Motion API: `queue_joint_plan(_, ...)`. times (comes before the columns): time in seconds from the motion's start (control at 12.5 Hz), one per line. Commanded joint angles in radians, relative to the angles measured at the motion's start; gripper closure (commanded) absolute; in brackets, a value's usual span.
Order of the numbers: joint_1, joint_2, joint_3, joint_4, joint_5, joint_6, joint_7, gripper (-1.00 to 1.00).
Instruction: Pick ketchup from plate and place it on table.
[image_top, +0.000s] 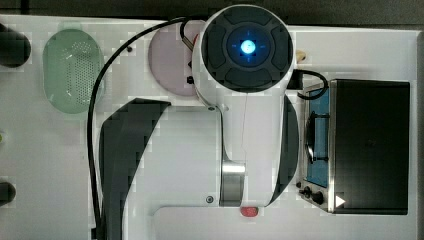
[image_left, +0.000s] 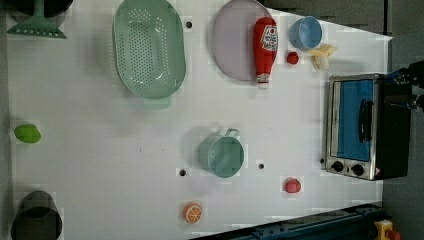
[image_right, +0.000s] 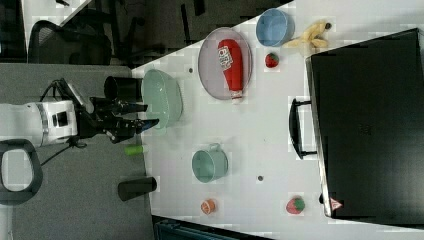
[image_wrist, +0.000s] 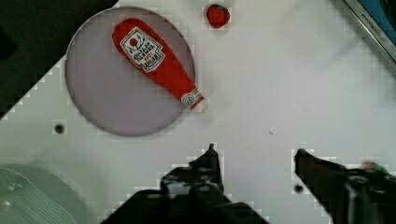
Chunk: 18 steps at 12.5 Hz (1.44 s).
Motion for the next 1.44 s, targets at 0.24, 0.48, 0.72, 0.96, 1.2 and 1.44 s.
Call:
queue_joint_plan(0.24,-0.067,-0.124,0.053,-0.105,0.003,-0.085,0.050,-0.99)
queue_joint_plan(0.48,-0.063,-0.076,0.056,-0.104,0.003,-0.038,0.031,-1.00)
queue_joint_plan(0.72,-0.061,-0.001,0.063,-0.101,0.003,-0.005,0.013,-1.00)
queue_joint_plan(0.96,-0.059,0.078,0.074,-0.098,0.003,0.058,0.013,-1.00)
queue_joint_plan(1.2,-0.052,0.155,0.081,-0.098,0.003,0.140,0.005,-1.00)
queue_joint_plan(1.44,-0.042,0.234,0.081,-0.096,0.002,0.230,-0.113,-1.00)
